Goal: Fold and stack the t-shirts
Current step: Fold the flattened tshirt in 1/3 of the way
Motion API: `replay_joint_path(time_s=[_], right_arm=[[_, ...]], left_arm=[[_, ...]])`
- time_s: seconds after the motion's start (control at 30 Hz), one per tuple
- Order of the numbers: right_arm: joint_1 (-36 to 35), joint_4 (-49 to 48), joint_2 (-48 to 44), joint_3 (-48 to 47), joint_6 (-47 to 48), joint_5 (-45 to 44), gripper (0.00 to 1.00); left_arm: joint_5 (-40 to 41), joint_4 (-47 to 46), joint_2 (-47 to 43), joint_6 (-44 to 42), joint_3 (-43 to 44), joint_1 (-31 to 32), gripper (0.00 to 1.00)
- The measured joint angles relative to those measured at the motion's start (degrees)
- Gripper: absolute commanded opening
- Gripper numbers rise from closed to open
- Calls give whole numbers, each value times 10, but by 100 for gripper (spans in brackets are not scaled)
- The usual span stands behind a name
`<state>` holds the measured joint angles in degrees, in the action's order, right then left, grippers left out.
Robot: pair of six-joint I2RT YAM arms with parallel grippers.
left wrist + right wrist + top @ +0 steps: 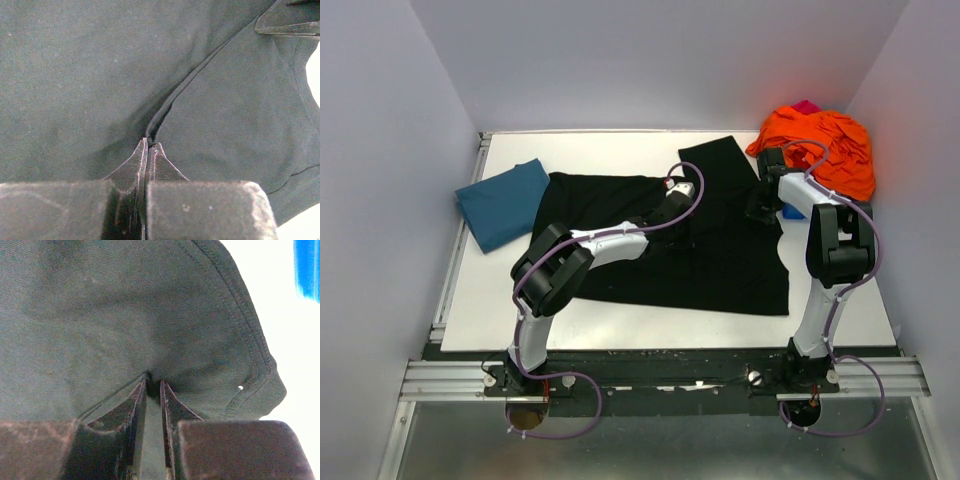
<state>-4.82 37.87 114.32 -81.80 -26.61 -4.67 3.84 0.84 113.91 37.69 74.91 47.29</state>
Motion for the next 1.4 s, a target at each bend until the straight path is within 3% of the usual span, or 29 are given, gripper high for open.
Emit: replay_joint_path(time_s=[0.63, 0.77, 0.9, 1.4], right_arm=[[0, -7, -40, 32, 10, 19, 24], [0, -7, -45, 33, 12, 24, 16], [0, -7, -45, 32, 15, 27, 1], [0, 12, -45, 1, 21, 16, 1]], left_arm=[[0, 16, 0, -4, 15, 0, 0], [0, 17, 0, -4, 15, 0, 0], [0, 17, 0, -5, 15, 0, 0], [8, 26, 2, -18, 39, 0, 0]])
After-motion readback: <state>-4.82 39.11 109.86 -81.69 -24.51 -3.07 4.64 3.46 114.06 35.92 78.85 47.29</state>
